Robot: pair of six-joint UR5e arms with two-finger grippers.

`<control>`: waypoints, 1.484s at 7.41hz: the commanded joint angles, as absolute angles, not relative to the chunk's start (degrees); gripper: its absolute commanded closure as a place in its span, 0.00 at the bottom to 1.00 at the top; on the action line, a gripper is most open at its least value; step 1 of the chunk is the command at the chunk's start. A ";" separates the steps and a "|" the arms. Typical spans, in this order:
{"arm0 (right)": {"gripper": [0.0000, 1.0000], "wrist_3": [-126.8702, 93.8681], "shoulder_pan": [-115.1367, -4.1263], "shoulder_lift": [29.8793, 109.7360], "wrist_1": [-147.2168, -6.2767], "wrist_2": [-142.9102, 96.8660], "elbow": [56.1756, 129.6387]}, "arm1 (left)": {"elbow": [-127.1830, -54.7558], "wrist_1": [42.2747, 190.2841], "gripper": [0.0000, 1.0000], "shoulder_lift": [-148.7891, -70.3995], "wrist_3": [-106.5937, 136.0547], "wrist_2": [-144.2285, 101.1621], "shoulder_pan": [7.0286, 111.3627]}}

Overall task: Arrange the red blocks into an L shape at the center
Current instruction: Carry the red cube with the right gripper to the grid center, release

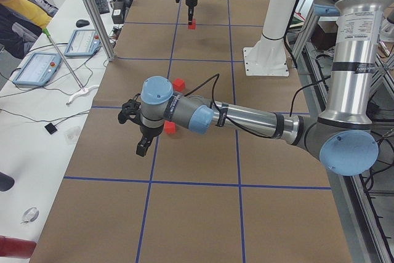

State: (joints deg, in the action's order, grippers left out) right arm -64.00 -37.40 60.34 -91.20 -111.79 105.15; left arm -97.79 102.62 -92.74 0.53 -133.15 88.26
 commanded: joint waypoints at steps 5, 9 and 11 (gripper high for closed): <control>1.00 -75.76 -24.79 43.86 -89.05 -104.41 87.20 | -97.47 102.66 0.00 -92.64 0.53 -133.15 88.24; 1.00 -75.85 -24.52 43.77 -88.77 -104.50 86.49 | -97.38 102.66 0.00 -92.72 0.53 -133.15 88.24; 0.79 -75.85 -24.52 43.86 -88.77 -104.50 86.48 | -97.38 102.66 0.00 -92.72 0.53 -133.15 88.24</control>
State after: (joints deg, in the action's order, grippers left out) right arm -75.84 -24.55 43.83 -88.77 -104.50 86.51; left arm -97.40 102.66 -92.70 0.53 -133.15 88.24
